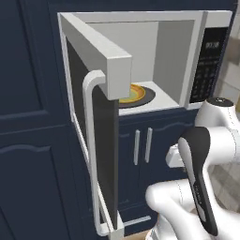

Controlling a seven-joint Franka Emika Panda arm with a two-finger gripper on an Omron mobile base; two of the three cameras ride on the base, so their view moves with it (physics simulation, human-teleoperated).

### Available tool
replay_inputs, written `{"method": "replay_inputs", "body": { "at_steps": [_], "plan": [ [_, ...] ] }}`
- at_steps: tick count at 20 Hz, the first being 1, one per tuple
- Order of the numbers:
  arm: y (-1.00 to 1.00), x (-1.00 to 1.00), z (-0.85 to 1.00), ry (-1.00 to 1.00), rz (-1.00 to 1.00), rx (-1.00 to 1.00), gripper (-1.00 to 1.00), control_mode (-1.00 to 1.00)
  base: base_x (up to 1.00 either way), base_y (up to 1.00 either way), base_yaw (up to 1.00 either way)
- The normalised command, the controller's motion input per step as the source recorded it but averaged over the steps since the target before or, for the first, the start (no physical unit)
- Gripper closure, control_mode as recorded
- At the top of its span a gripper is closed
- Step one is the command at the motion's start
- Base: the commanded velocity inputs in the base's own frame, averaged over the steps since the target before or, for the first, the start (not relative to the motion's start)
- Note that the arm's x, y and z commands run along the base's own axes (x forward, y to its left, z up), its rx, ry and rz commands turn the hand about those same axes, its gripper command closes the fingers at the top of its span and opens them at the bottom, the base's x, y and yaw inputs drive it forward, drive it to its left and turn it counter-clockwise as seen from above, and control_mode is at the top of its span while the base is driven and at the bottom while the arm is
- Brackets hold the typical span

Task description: Pick the corn from the counter and place it in the microwave.

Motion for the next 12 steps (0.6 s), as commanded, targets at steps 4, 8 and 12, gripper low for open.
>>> {"method": "replay_inputs", "body": {
  "at_steps": [4, 8, 12],
  "plan": [
    [0.0, 0.0, 0.0, 0.0, 0.0, 0.0, 1.0, 1.0, 0.37, -0.25, 0.29],
    [0.0, 0.0, 0.0, 0.0, 0.0, 0.0, 1.0, 1.0, 0.41, -0.23, 0.22],
    [0.0, 0.0, 0.0, 0.0, 0.0, 0.0, 1.0, 1.0, 0.2, -0.24, 0.1]
  ]
}}
